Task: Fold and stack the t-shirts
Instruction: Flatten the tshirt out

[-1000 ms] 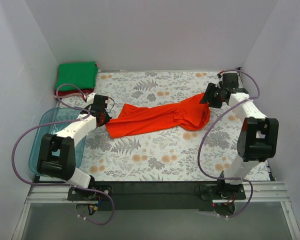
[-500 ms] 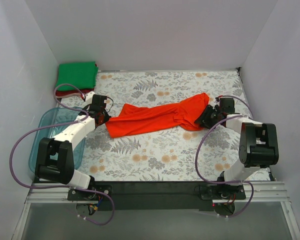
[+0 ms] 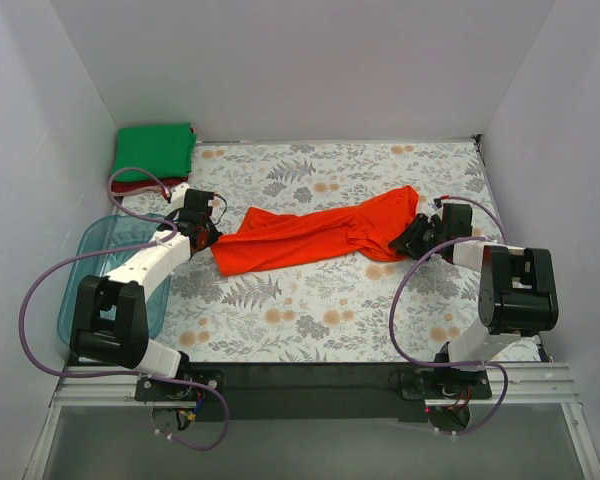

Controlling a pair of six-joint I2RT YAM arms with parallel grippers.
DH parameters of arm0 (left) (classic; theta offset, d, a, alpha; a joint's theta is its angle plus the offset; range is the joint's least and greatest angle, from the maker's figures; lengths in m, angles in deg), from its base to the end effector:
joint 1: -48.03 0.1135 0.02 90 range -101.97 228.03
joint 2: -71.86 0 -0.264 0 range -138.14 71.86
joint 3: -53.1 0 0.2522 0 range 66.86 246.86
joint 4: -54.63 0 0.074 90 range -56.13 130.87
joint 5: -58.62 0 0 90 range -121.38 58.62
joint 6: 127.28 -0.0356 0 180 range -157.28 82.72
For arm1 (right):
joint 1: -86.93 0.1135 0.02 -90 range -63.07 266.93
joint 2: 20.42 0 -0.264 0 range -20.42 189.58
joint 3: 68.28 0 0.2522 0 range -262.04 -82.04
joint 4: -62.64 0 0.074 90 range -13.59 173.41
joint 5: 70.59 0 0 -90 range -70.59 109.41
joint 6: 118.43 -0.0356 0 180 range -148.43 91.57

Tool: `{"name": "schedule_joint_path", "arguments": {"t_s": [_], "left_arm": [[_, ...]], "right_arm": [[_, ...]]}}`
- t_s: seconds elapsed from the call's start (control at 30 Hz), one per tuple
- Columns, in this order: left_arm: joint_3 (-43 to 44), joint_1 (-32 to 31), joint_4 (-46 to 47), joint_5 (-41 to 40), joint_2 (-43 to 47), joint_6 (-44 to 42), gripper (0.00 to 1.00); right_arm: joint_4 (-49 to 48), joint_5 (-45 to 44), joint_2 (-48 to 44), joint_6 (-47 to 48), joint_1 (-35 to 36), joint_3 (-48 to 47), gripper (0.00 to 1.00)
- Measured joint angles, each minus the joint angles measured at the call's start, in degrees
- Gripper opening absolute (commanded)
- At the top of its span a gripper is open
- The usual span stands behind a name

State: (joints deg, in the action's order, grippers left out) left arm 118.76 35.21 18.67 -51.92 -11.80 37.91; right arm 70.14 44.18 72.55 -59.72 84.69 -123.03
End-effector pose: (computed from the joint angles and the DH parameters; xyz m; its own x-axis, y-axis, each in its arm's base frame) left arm 0.2893 -0.0530 0.2112 -0.2078 -0.8812 -0.4247 -0.7606 0.4186 -0.4963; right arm 0.3064 0.0029 0.1450 -0.7447 0.5011 -0.4408 0.1521 0.7706 0.6189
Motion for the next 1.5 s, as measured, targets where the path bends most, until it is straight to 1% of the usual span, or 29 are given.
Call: {"name": "schedule_joint_path", "arguments": {"t_s": [0.2, 0.27, 0.37, 0.43, 0.53, 0.63, 0.7, 0.77, 0.93, 1.03, 1.1, 1.17, 1.3, 1.5], "left_arm": [[0.0, 0.0, 0.0, 0.0, 0.0, 0.0, 0.0], [0.0, 0.0, 0.0, 0.0, 0.0, 0.0, 0.0], [0.0, 0.0, 0.0, 0.0, 0.0, 0.0, 0.0], [0.0, 0.0, 0.0, 0.0, 0.0, 0.0, 0.0], [-0.04, 0.0, 0.02, 0.0, 0.0, 0.13, 0.0], [-0.13, 0.0, 0.0, -0.04, 0.11, 0.26, 0.0], [0.13, 0.02, -0.13, -0.09, 0.15, 0.46, 0.0], [1.9, 0.04, -1.36, -0.44, 0.13, 0.63, 0.0], [13.42, 0.13, -4.11, -2.62, -0.9, 0.39, 0.0], [19.87, 0.11, -4.42, -4.09, -0.5, -0.02, 0.0], [22.16, 0.09, -4.87, -4.79, 0.85, -0.55, 0.0], [23.47, -0.02, -5.6, -5.49, 3.26, -1.49, 0.0], [27.34, -0.15, -8.02, -6.45, 11.02, -4.66, 0.0], [38.03, -0.17, -6.34, -6.03, 24.44, -11.13, 0.0]], "right_arm": [[-1.84, 1.88, 0.0, -0.35, 0.0, 0.48, 0.43], [-2.93, 2.45, 0.0, -0.59, 0.0, 0.83, 0.35], [-3.43, 2.4, 0.0, -0.7, -0.11, 1.7, 0.08], [-3.69, 2.34, -0.11, -0.59, -0.44, 2.45, 0.01], [-3.65, 2.29, -1.4, -0.94, -0.98, 3.41, 0.01], [-2.51, 2.16, -5.84, -1.11, -1.51, 3.21, 0.01], [0.42, 1.75, -9.14, -0.81, -2.19, 0.68, 0.01], [3.41, 0.83, -11.02, 0.15, -2.95, -4.2, 0.01], [9.22, -1.44, -13.55, 1.79, -6.38, -19.56, 0.01], [10.88, -2.25, -16.85, 2.4, -9.22, -25.4, 0.01], [12.63, -2.6, -20.02, 3.08, -10.51, -28.28, 0.01], [14.21, -3.08, -23.41, 3.91, -10.93, -30.4, 0.01], [18.73, -4.92, -29.92, 7.48, -10.88, -36.48, 0.01], [25.35, -9.01, -36.28, 15.12, -10.88, -52.59, 0.01]]}}
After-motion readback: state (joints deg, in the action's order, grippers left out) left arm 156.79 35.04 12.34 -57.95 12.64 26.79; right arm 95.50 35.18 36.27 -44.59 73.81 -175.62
